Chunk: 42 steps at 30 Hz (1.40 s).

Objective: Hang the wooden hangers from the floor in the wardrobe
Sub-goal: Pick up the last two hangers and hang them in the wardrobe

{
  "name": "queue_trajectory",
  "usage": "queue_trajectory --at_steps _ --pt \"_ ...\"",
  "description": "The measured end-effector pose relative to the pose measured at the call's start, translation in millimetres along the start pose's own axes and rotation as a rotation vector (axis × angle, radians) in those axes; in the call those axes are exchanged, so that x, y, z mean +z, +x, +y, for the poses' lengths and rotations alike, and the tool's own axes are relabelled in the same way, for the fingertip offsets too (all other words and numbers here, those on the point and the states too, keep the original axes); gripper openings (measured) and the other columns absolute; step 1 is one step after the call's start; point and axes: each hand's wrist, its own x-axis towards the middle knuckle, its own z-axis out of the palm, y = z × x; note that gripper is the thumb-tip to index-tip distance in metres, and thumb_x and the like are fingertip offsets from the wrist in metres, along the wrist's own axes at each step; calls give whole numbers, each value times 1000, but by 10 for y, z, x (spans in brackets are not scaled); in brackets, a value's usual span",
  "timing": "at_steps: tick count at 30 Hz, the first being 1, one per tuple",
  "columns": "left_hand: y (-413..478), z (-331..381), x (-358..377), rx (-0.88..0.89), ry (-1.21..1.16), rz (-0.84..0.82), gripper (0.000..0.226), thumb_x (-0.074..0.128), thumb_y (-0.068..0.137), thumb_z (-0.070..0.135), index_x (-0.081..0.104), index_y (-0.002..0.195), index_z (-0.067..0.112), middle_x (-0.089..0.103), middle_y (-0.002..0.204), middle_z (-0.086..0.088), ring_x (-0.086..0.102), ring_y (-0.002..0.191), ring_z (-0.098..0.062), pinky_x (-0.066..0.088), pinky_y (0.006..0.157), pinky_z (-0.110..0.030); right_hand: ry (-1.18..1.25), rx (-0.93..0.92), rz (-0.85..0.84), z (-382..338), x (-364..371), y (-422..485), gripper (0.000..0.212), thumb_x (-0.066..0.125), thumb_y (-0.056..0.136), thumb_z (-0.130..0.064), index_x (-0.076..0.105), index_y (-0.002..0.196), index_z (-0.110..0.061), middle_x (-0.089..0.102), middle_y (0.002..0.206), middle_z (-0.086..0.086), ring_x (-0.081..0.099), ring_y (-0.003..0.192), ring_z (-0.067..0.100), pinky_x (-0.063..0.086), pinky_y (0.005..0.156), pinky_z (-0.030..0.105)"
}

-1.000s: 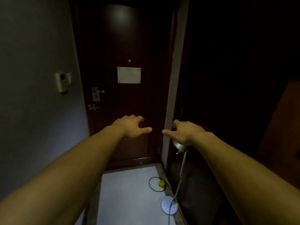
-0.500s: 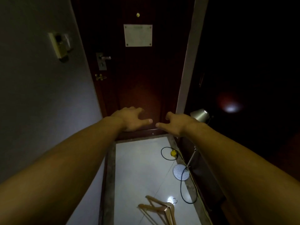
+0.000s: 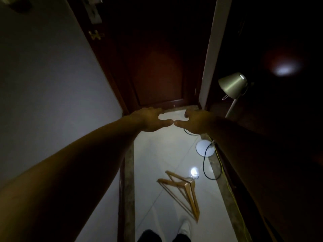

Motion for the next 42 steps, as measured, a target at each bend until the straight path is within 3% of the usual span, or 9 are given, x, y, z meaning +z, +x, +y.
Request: queue_trajectory --at_steps 4,9,15,23,31,37,42 --pt "394 -21 404 12 14 -62 82 39 86 76 34 150 25 38 155 -10 41 139 -30 37 111 -47 0 35 -59 301 360 318 83 39 89 -75 40 145 -14 51 144 14 51 129 33 44 105 47" --pt "876 -93 1113 24 -49 -226 76 42 92 67 36 150 19 38 155 -13 42 137 -32 39 107 -46 53 119 -166 640 1003 656 77 42 90 -72 44 140 -14 55 137 14 55 122 32 47 98 43" --pt "1428 -364 2172 30 -36 -440 76 43 90 69 36 150 24 39 155 -11 42 137 -30 39 109 -46 159 255 -333 1105 2082 1029 70 48 91 -67 50 131 -10 60 127 16 58 113 32 46 87 37" --pt "1899 -949 3486 -11 -93 -591 74 43 90 69 39 149 25 42 154 -8 42 138 -27 37 108 -40 304 396 -455 1556 3579 1407 69 48 93 -63 42 142 -15 59 135 14 56 123 32 48 99 42" --pt "2193 -1186 4709 -78 -230 -686 67 43 91 68 44 144 29 46 150 -6 46 134 -25 36 106 -40 430 530 -523 1981 4979 1464 65 48 91 -63 48 133 -15 61 128 14 58 114 34 45 88 39" --pt "2261 -1267 5571 -140 -304 -781 69 41 92 67 42 147 25 46 150 -6 46 133 -24 37 105 -40 578 656 -578 2103 5753 1499 69 49 93 -60 43 144 -14 50 146 13 50 130 32 41 100 38" --pt "2442 -1337 6028 -148 -287 -825 69 41 92 67 43 146 24 47 149 -7 46 132 -25 37 107 -42 638 675 -593 2177 6187 1666 69 49 94 -57 41 146 -13 48 149 13 47 133 31 39 103 37"
